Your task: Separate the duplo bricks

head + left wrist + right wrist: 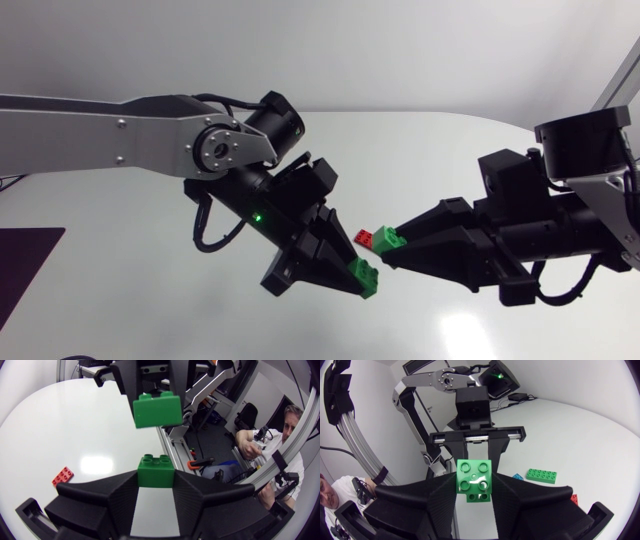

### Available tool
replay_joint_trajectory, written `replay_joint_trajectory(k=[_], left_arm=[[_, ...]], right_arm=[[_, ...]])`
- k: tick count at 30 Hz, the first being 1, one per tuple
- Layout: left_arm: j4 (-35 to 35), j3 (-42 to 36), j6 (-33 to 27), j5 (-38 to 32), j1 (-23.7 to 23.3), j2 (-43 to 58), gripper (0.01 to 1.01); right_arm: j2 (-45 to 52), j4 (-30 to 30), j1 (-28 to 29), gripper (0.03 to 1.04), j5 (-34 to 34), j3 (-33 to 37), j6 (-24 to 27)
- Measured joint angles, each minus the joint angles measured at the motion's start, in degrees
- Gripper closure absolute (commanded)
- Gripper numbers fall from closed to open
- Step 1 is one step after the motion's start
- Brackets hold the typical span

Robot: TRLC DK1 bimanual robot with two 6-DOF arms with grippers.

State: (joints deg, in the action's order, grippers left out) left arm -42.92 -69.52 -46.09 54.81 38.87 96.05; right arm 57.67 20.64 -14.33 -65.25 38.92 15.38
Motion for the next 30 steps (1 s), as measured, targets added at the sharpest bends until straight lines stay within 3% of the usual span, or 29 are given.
replay_joint_trajectory(k=[4,6,12,18,25,30], left_arm=[[0.04,1.09,-0.83,-1.51,-0.02,-0.17,0.766],[0.00,1.68,-0.85,-2.27,-0.28,-0.55,0.766],[0.26,3.41,-1.09,-5.01,-2.82,-4.52,0.756],[4.81,5.99,-0.50,-6.40,-3.26,-7.69,0.751],[10.21,7.82,2.54,-7.52,-2.73,-7.82,0.749],[13.11,8.61,4.35,-8.20,-1.38,-7.82,0.748]], right_arm=[[0.13,0.00,1.20,0.78,0.02,0.11,-0.22],[0.13,0.00,2.47,0.78,3.28,0.35,0.31],[0.24,-0.09,1.66,0.78,22.08,-0.48,8.26],[5.33,-8.04,-3.63,0.78,37.86,-5.68,13.49],[21.09,-17.49,-6.80,0.78,45.29,-8.96,16.06],[25.73,-19.39,-9.22,0.78,47.56,-9.42,16.68]])
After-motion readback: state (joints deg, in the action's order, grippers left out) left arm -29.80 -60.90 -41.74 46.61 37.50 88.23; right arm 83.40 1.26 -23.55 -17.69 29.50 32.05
